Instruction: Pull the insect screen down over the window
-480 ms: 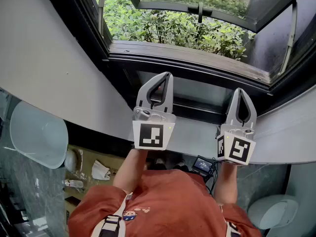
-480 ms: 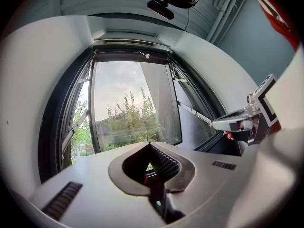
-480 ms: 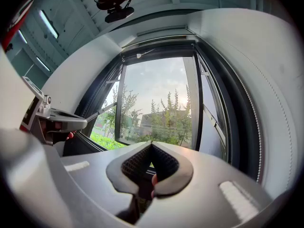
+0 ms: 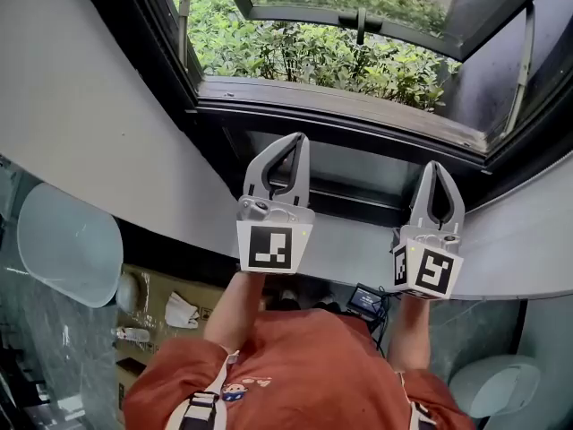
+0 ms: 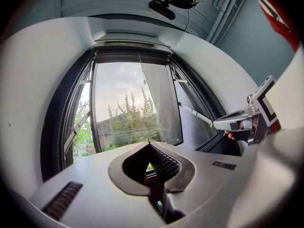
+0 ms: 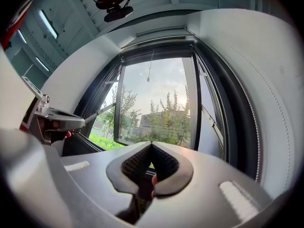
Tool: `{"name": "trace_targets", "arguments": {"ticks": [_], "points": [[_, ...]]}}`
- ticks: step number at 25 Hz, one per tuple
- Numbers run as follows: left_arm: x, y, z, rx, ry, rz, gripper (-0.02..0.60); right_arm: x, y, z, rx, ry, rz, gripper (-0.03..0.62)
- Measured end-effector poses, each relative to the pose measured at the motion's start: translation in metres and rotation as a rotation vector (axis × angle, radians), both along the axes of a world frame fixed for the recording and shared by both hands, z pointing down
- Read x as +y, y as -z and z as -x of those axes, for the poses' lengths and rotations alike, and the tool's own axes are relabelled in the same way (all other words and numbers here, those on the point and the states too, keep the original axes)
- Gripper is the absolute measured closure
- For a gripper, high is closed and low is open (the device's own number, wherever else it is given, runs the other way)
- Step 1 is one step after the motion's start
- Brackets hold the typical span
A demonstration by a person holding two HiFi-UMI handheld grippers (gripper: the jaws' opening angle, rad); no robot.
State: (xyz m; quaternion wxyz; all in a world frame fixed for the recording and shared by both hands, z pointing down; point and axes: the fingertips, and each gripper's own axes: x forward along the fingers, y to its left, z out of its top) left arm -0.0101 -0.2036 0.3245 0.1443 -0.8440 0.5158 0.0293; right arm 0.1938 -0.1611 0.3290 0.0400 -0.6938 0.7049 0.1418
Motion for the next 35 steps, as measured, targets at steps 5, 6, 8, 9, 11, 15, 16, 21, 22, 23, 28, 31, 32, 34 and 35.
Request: {"name": "trace_targets", "arguments": {"ticks": [5, 6, 8, 9, 11, 15, 16, 21, 22, 23, 28, 31, 32, 34, 35], "points": [[0.0, 0.001, 0.004, 0.015, 0.001, 0.002, 0.578, 0.0, 0.001, -0.004, -0.038, -0.007, -0.014, 0.585], [0.0, 0.001, 0.004, 0.016, 0.003, 0.002, 0.578, 0.0, 0.001, -0.004, -0.036, -0.007, -0.013, 0.585], [0.0, 0.001, 0.006, 0.013, 0.006, -0.001, 0.578, -0.001, 0.0, -0.003, -0.029, -0.004, -0.012, 0.585], [0.0, 0.001, 0.005, 0.008, 0.007, -0.004, 0.578, -0.001, 0.001, -0.002, -0.026, -0.003, -0.012, 0.585], [0.0, 0.001, 0.004, 0.001, 0.007, -0.009, 0.578, -0.002, 0.001, -0.001, -0.02, -0.003, -0.013, 0.585], [0.0, 0.002, 0.004, 0.002, 0.002, -0.008, 0.578, -0.002, 0.002, 0.0, -0.016, -0.006, -0.015, 0.585], [-0.001, 0.002, 0.004, 0.004, 0.002, -0.008, 0.578, -0.002, 0.003, 0.0, -0.015, -0.007, -0.017, 0.585], [0.0, 0.009, 0.004, 0.003, 0.006, -0.033, 0.578, 0.0, 0.01, -0.003, -0.006, -0.008, -0.04, 0.585], [0.0, 0.011, 0.003, 0.0, 0.006, -0.041, 0.578, 0.0, 0.011, -0.004, 0.001, -0.007, -0.046, 0.585], [0.001, 0.014, 0.002, -0.002, 0.005, -0.049, 0.578, 0.0, 0.013, -0.004, 0.008, -0.006, -0.052, 0.585], [0.001, 0.029, 0.003, -0.006, 0.001, -0.086, 0.578, -0.001, 0.031, -0.003, 0.022, -0.011, -0.089, 0.585], [0.0, 0.038, 0.002, -0.001, -0.001, -0.102, 0.578, -0.002, 0.044, -0.002, 0.033, -0.01, -0.118, 0.585], [-0.001, 0.042, 0.002, 0.004, -0.003, -0.108, 0.578, -0.003, 0.049, -0.002, 0.043, -0.01, -0.128, 0.585], [-0.003, 0.051, 0.001, 0.007, -0.005, -0.126, 0.578, -0.005, 0.058, -0.003, 0.061, -0.01, -0.148, 0.585], [-0.003, 0.056, 0.0, 0.007, -0.007, -0.137, 0.578, -0.006, 0.063, -0.003, 0.068, -0.01, -0.158, 0.585]]}}
